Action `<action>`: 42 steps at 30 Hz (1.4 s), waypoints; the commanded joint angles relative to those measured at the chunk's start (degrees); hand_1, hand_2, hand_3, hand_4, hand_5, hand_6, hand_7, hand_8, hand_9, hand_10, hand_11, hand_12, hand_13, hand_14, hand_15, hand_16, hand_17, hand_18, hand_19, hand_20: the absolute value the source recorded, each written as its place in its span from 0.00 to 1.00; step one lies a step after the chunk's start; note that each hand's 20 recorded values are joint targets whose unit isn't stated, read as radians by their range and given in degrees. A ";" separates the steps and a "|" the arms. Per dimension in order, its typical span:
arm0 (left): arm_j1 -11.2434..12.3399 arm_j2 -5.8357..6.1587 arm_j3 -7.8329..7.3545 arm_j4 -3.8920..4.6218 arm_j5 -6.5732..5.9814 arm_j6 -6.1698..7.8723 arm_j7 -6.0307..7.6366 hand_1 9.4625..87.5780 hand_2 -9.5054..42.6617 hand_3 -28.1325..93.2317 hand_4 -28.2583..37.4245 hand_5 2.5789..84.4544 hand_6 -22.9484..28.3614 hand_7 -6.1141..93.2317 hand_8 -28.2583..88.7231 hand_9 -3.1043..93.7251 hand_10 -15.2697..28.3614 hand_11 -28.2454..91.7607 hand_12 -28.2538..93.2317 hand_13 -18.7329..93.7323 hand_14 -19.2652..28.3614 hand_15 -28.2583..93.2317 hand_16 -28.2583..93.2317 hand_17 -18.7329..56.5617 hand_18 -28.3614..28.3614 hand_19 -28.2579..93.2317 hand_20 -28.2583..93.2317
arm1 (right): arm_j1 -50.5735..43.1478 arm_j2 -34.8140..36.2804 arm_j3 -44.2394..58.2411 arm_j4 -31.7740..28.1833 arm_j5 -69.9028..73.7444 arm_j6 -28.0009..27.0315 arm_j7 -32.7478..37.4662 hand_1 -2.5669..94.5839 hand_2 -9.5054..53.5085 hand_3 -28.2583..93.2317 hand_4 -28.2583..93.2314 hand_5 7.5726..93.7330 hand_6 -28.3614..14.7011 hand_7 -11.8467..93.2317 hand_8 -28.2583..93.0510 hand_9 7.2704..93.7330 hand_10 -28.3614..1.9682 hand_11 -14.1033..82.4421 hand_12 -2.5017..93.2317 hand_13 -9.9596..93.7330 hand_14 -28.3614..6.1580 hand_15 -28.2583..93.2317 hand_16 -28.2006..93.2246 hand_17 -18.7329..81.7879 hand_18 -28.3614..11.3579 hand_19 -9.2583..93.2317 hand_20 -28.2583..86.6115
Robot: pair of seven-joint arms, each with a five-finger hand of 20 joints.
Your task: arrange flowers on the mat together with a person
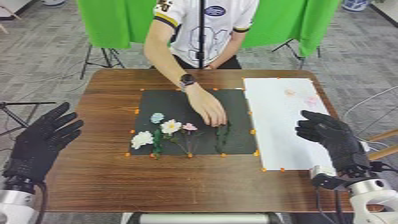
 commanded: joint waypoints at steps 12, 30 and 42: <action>0.89 -0.49 -0.31 0.18 0.26 -0.30 -0.48 0.19 0.17 0.81 0.03 0.37 0.53 0.21 0.18 0.33 0.64 0.39 0.39 0.37 0.73 0.46 0.26 0.14 0.90 0.60 0.33 | -0.10 -0.14 0.41 0.31 -0.54 -0.63 -0.03 0.27 0.14 0.94 0.05 0.43 0.58 0.33 0.14 0.45 0.46 0.35 0.30 0.46 0.48 0.50 0.45 0.30 0.21 0.58 0.53; 1.26 -0.48 -0.73 -0.10 0.17 0.27 -0.14 0.19 0.17 0.81 0.03 0.37 0.53 0.21 0.18 0.33 0.64 0.39 0.39 0.38 0.73 0.46 0.26 0.14 0.90 0.60 0.33 | 4.74 7.87 -6.25 2.42 -14.84 14.53 -4.88 0.33 0.06 0.92 0.04 0.46 0.59 0.38 0.12 0.52 0.50 0.41 0.29 0.55 0.53 0.58 0.44 0.37 0.25 0.65 0.57; 1.82 -0.26 -0.68 -0.41 0.03 0.95 0.48 0.19 0.17 0.81 0.03 0.37 0.53 0.21 0.18 0.33 0.64 0.38 0.39 0.38 0.72 0.46 0.26 0.14 0.90 0.60 0.33 | 22.09 24.41 -20.69 14.29 -54.09 31.71 0.89 0.41 0.00 0.90 0.00 0.54 0.67 0.47 0.09 0.61 0.59 0.46 0.28 0.66 0.60 0.64 0.42 0.44 0.31 0.73 0.59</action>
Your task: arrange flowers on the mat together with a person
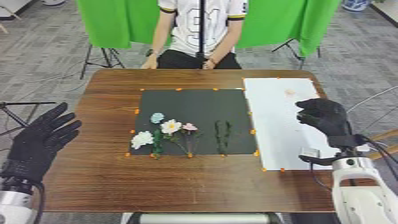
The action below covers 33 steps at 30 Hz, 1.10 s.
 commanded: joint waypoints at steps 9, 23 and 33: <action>1.70 -0.27 -0.38 -0.56 -0.03 1.15 0.68 0.19 0.17 0.81 0.03 0.37 0.53 0.21 0.18 0.33 0.64 0.39 0.39 0.38 0.73 0.46 0.26 0.14 0.90 0.60 0.33 | 20.82 15.51 -14.42 14.77 -37.35 -2.76 18.04 0.35 0.00 0.93 0.00 0.37 0.61 0.45 0.10 0.42 0.55 0.43 0.29 0.49 0.58 0.62 0.42 0.37 0.30 0.69 0.59; 1.64 -0.10 -0.24 -0.51 -0.01 1.26 0.88 0.19 0.17 0.81 0.03 0.37 0.53 0.21 0.18 0.33 0.64 0.39 0.39 0.38 0.73 0.46 0.26 0.14 0.90 0.60 0.33 | 35.83 17.48 -30.19 29.82 -41.24 -2.01 27.49 0.35 0.00 0.93 0.00 0.35 0.59 0.44 0.11 0.41 0.58 0.42 0.29 0.50 0.58 0.63 0.41 0.35 0.28 0.69 0.59; 1.60 0.12 -0.20 -0.45 0.02 1.18 0.81 0.19 0.17 0.81 0.03 0.37 0.53 0.21 0.18 0.33 0.64 0.39 0.39 0.38 0.73 0.46 0.26 0.14 0.90 0.60 0.33 | 41.56 16.75 -34.98 35.10 -42.43 -4.81 30.95 0.36 0.00 0.93 0.00 0.39 0.61 0.45 0.10 0.45 0.60 0.44 0.28 0.52 0.59 0.64 0.41 0.37 0.29 0.69 0.59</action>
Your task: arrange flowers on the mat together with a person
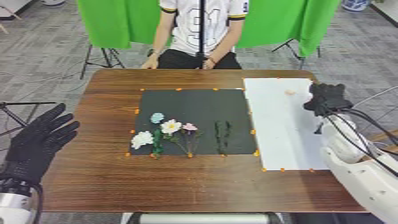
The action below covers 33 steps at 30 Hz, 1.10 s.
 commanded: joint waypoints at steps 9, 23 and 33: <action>0.15 0.40 0.27 0.25 0.03 0.18 -0.06 0.19 0.17 0.81 0.03 0.37 0.53 0.21 0.18 0.33 0.64 0.38 0.39 0.38 0.73 0.46 0.26 0.14 0.90 0.60 0.33 | 6.68 -0.69 -3.51 4.78 -1.24 -5.05 2.52 0.38 0.00 0.92 0.00 0.47 0.67 0.47 0.09 0.57 0.63 0.49 0.29 0.60 0.62 0.66 0.42 0.38 0.30 0.70 0.59; -0.39 0.69 0.23 0.52 0.07 -0.19 -0.86 0.19 0.17 0.81 0.03 0.37 0.53 0.21 0.18 0.33 0.64 0.38 0.39 0.38 0.73 0.46 0.26 0.14 0.90 0.60 0.33 | 8.39 -1.88 -6.77 7.94 -1.35 0.81 0.94 0.53 0.03 0.84 0.00 0.65 0.76 0.58 0.22 0.85 0.75 0.36 0.51 0.74 0.67 0.67 0.50 0.43 0.33 0.71 0.61; -0.05 0.13 0.40 0.32 0.11 -0.08 -1.01 0.19 0.17 0.81 0.03 0.37 0.53 0.22 0.18 0.33 0.64 0.39 0.39 0.38 0.73 0.46 0.26 0.14 0.90 0.60 0.33 | 4.10 -2.74 -5.31 -8.35 -1.37 8.60 -5.53 0.54 0.01 0.87 0.00 0.69 0.75 0.59 0.22 0.89 0.75 0.36 0.54 0.76 0.67 0.68 0.53 0.44 0.33 0.72 0.61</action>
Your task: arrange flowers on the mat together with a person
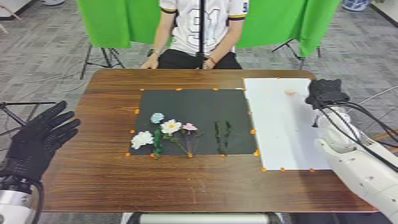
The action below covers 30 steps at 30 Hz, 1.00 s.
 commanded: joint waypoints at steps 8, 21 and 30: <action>-0.64 -0.19 1.38 0.56 0.09 -0.10 -0.93 0.19 0.17 0.81 0.03 0.37 0.53 0.21 0.18 0.33 0.64 0.39 0.39 0.38 0.73 0.46 0.26 0.14 0.90 0.60 0.33 | 2.15 -4.62 -7.19 -18.85 0.23 5.85 -19.18 0.53 0.01 0.87 0.00 0.69 0.75 0.59 0.22 0.89 0.75 0.35 0.55 0.75 0.68 0.68 0.54 0.44 0.33 0.72 0.62; 0.31 0.08 1.25 0.44 -0.37 0.69 -0.29 0.19 0.17 0.81 0.03 0.37 0.53 0.21 0.17 0.33 0.64 0.38 0.39 0.38 0.73 0.46 0.26 0.14 0.90 0.60 0.33 | 5.69 -5.59 -14.30 -15.54 -1.65 -1.07 -24.80 0.53 0.01 0.87 0.00 0.69 0.76 0.60 0.21 0.89 0.77 0.34 0.55 0.75 0.69 0.67 0.54 0.44 0.33 0.72 0.62; 0.03 -0.54 1.19 0.38 0.13 0.29 -0.78 0.19 0.17 0.81 0.03 0.37 0.53 0.21 0.18 0.33 0.64 0.39 0.39 0.38 0.73 0.46 0.26 0.14 0.90 0.60 0.33 | 7.38 -6.26 -16.95 -13.14 -3.17 -2.96 -25.25 0.53 0.01 0.86 0.00 0.68 0.77 0.60 0.20 0.89 0.77 0.34 0.55 0.75 0.69 0.67 0.54 0.44 0.33 0.72 0.62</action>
